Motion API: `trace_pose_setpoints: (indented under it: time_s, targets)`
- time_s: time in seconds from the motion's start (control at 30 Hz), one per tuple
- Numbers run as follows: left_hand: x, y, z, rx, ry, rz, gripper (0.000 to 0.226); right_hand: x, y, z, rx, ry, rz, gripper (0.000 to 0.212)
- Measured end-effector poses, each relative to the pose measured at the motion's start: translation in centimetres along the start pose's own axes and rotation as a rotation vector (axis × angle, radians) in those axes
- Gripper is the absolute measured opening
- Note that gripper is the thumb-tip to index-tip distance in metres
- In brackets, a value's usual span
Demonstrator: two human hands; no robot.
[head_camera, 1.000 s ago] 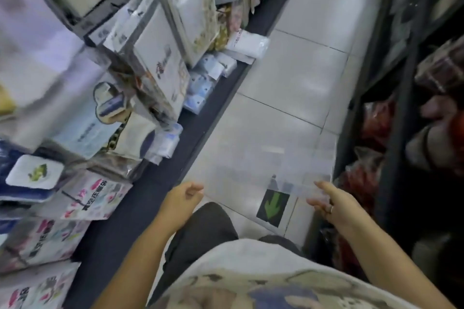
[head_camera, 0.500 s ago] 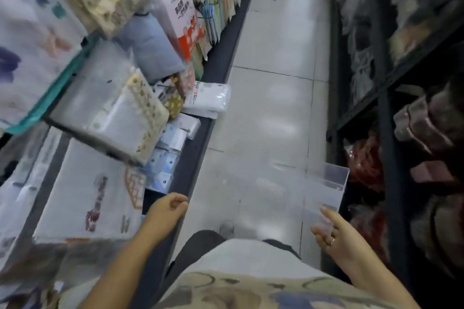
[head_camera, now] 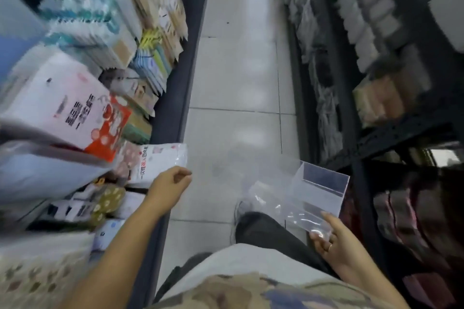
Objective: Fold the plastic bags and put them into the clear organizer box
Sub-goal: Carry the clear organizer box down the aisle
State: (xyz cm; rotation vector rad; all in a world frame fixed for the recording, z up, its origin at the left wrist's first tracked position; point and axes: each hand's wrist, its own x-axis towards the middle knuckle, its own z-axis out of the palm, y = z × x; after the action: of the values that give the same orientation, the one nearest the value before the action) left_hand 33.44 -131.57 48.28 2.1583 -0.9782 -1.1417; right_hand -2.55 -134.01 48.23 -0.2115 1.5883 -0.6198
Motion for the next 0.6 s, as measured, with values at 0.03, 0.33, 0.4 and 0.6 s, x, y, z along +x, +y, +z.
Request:
trace_pose_setpoints:
  time_s: [0.03,0.33,0.4,0.6]
  targets:
    - [1.7,1.3,0.2,-0.044,-0.005,-0.024,0.013,1.5,-2.8,1.4,-0.018,-0.014,-0.01,0.023]
    - [19.8,8.8,-3.0,-0.124,0.01,-0.199,0.009,15.3,-26.4,16.9,-0.097,-0.132,-0.093,0.031]
    - [25.4,10.5,-4.0,-0.147,0.022,-0.24,0.01,18.7,-31.4,20.9,-0.103,-0.137,-0.116,0.03]
    - [44.5,21.0,-8.4,-0.147,0.021,-0.167,0.012,26.4,-45.9,30.9,-0.125,-0.097,-0.144,0.045]
